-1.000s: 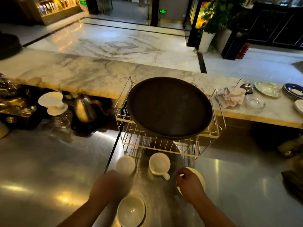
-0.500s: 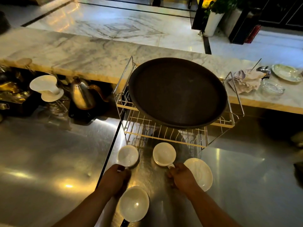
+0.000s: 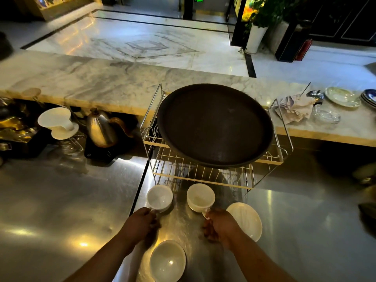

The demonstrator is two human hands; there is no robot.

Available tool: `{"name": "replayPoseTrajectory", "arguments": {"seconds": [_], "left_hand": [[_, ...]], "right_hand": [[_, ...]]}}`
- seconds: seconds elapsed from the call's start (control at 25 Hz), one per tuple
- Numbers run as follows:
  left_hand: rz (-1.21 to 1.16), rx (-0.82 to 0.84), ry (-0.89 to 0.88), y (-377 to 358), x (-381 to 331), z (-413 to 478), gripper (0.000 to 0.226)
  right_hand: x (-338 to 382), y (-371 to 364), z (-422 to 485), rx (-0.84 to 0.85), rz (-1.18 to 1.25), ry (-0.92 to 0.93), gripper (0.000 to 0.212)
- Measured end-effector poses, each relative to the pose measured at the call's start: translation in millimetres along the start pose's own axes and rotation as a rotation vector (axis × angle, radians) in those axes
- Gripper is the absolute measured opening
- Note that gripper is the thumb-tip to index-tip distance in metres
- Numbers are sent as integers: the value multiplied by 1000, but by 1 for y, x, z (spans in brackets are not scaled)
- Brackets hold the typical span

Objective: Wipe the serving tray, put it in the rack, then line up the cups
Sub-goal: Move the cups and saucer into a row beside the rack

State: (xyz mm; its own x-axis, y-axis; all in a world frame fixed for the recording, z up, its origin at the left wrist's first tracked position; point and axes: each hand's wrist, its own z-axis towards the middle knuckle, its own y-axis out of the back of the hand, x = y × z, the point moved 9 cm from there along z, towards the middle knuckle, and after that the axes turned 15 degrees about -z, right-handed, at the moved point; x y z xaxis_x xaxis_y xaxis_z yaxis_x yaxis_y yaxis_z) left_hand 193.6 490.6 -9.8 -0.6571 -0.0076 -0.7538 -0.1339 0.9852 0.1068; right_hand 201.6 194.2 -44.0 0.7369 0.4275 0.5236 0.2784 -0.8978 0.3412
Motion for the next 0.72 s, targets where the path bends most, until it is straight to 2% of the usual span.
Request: {"name": "replayPoseTrajectory", "arguments": {"seconds": [0.36,0.72], "left_hand": [[102,121,-144,-28,-46,-32,23],[182,253,-165,-103,-57,-65,19]], "right_hand": [[-11,41,-53,-149,95,11,23],[-58,99,-91,-202,181,-30,23]]}}
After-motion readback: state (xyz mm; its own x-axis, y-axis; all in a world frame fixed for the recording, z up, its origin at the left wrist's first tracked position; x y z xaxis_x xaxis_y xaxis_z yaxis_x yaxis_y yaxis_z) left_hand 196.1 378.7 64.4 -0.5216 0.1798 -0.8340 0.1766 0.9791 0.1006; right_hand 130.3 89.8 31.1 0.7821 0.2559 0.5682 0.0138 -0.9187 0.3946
